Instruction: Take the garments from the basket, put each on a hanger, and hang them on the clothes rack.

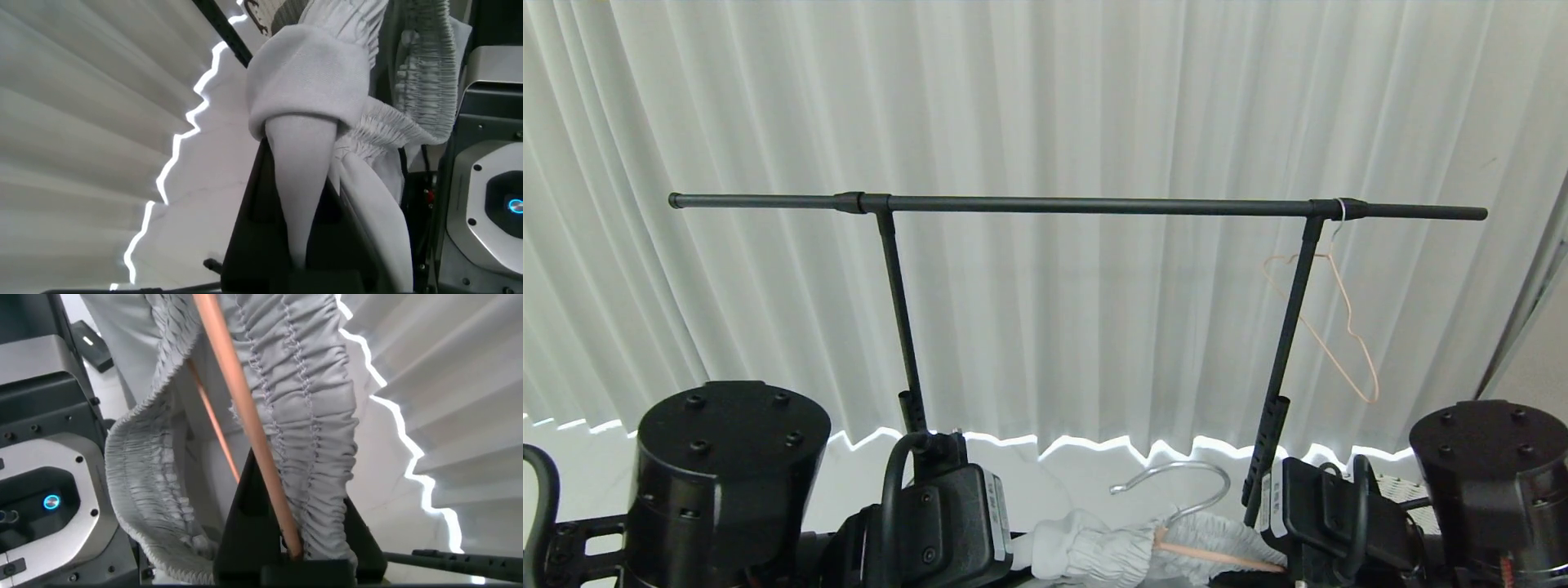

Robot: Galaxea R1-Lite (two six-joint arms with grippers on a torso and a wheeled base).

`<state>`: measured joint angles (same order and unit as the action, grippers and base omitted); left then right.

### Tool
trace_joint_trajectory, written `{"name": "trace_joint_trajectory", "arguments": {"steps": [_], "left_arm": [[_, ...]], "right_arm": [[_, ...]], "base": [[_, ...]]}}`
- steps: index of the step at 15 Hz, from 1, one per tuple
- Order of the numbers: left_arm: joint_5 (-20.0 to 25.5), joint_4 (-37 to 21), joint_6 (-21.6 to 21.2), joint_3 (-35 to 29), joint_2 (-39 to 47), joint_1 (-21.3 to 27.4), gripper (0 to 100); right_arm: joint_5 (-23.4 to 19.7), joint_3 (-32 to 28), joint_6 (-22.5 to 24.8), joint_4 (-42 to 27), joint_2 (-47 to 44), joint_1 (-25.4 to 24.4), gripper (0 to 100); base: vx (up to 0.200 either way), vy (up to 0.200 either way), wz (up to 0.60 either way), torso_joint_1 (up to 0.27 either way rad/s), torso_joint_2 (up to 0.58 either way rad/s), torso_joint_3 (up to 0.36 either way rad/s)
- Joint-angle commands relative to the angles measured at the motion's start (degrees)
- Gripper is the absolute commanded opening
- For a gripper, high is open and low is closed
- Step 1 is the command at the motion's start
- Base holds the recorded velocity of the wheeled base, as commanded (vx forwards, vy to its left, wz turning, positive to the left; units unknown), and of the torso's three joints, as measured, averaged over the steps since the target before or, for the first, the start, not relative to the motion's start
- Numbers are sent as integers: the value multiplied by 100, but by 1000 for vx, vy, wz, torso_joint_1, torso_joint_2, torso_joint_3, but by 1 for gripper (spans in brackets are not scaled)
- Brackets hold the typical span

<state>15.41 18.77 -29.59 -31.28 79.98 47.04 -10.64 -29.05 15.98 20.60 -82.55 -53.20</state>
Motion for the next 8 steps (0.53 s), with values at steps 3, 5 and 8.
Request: {"name": "trace_joint_trajectory", "arguments": {"steps": [3,5,8], "left_arm": [[-3,4,-3,8,-18,-2,100],[-3,4,6,8,-62,-2,100],[-12,4,6,8,-88,-11,100]], "right_arm": [[18,-4,379,-12,117,55,0],[53,-4,889,-12,231,389,0],[45,66,1188,-74,539,855,0]], "base": [[0,0,0,0,0,0],[0,0,0,0,0,0],[0,0,0,0,0,0]]}}
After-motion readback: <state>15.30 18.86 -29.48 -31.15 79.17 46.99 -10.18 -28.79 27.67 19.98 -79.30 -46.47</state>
